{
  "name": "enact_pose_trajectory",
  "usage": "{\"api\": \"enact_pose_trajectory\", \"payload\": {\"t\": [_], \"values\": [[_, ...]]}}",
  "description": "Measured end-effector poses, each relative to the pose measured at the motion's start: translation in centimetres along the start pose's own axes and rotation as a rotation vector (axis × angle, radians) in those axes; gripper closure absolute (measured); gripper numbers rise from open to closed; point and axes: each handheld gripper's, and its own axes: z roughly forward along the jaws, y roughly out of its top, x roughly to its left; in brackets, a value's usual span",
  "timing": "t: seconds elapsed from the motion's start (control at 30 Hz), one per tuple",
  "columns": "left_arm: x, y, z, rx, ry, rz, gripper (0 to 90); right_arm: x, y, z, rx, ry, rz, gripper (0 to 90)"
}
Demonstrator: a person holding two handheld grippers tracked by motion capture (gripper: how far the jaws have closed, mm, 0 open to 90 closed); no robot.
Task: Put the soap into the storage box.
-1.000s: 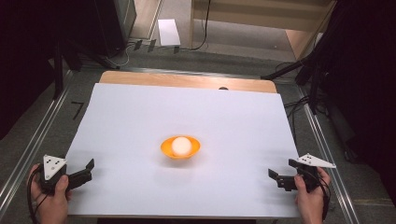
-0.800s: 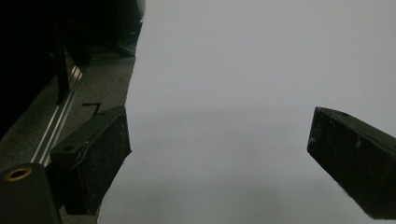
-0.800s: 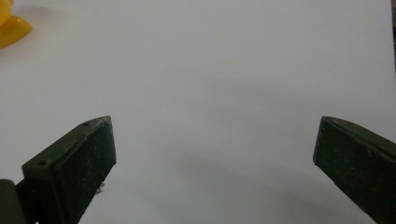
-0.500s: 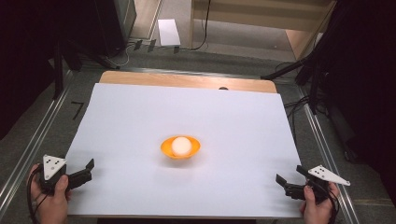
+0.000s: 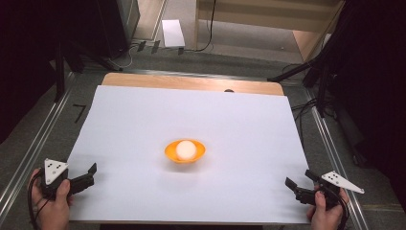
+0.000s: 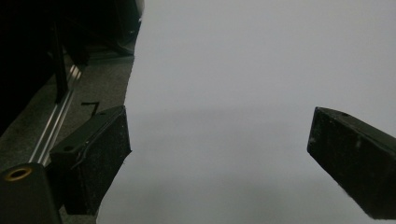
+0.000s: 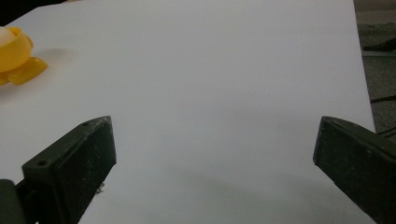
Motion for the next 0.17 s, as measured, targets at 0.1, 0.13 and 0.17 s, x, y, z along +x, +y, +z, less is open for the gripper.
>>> {"api": "enact_pose_trajectory", "payload": {"t": [0.1,0.13,0.17], "values": [[-0.01,0.01,0.02,0.001,0.001,0.0,6.3,-0.02,0.01,0.0,-0.003,0.001,0.004,0.0],[0.0,0.01,0.03,0.002,0.001,0.002,6.3,-0.06,0.01,-0.01,-0.009,-0.004,0.007,0.0],[0.0,0.01,0.02,0.003,0.0,0.003,6.3,-0.08,0.03,-0.02,-0.012,-0.005,0.008,0.0]]}}
